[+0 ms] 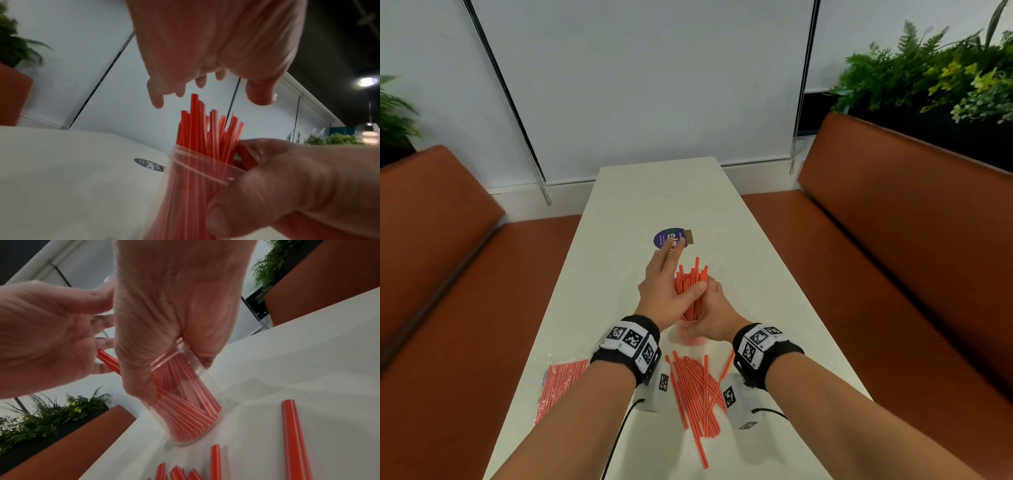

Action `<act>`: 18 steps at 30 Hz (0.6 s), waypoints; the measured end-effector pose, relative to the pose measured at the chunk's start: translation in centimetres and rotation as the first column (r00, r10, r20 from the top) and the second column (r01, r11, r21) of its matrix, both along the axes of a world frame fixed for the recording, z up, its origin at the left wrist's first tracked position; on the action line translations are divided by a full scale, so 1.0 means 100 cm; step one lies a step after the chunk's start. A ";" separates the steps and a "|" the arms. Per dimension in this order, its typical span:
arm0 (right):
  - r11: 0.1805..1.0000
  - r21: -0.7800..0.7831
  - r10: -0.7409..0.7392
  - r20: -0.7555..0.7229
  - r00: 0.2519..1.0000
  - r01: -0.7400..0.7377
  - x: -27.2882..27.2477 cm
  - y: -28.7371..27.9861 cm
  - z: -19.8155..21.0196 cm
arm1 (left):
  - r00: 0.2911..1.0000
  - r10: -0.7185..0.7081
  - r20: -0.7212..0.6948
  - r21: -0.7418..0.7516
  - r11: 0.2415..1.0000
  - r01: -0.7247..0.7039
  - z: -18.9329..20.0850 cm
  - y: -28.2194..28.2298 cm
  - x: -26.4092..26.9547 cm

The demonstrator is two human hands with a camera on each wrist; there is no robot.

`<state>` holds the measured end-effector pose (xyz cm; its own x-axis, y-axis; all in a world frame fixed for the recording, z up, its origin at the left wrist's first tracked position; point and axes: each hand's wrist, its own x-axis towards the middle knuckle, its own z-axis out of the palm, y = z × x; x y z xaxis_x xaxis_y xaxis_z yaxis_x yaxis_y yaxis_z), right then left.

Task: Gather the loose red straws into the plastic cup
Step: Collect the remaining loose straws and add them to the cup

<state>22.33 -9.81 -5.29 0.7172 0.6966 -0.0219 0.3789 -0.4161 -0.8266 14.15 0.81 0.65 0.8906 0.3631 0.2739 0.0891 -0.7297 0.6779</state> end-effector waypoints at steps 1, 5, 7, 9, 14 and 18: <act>1.000 -0.008 0.013 0.021 1.000 -0.013 -0.001 0.000 0.000 | 0.997 -0.031 -0.073 0.036 0.999 0.033 -0.001 0.000 0.003; 0.992 -0.110 0.066 0.054 0.996 -0.060 -0.003 0.004 -0.001 | 0.964 -0.115 -0.240 0.055 0.990 0.131 -0.012 -0.003 0.016; 0.992 -0.119 0.055 0.038 0.998 -0.051 -0.003 0.004 0.000 | 0.981 -0.087 -0.176 0.055 0.994 0.098 -0.016 -0.005 0.019; 0.997 -0.079 0.006 -0.028 1.000 -0.008 -0.002 0.000 -0.001 | 0.995 -0.021 -0.097 0.040 0.999 0.024 -0.016 -0.004 0.020; 0.997 -0.024 -0.082 -0.137 0.987 0.079 -0.007 0.003 0.003 | 0.997 0.068 0.026 -0.138 0.988 -0.064 -0.010 0.002 0.010; 0.996 -0.070 -0.069 -0.078 0.995 0.063 -0.006 0.002 0.003 | 0.998 0.043 -0.034 -0.218 0.975 -0.050 -0.010 0.003 0.010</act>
<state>21.77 -9.63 -4.99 0.7556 0.6427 -0.1263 0.2821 -0.4934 -0.8228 15.17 1.09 -0.34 0.8777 0.4528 0.1571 0.1418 -0.5583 0.8174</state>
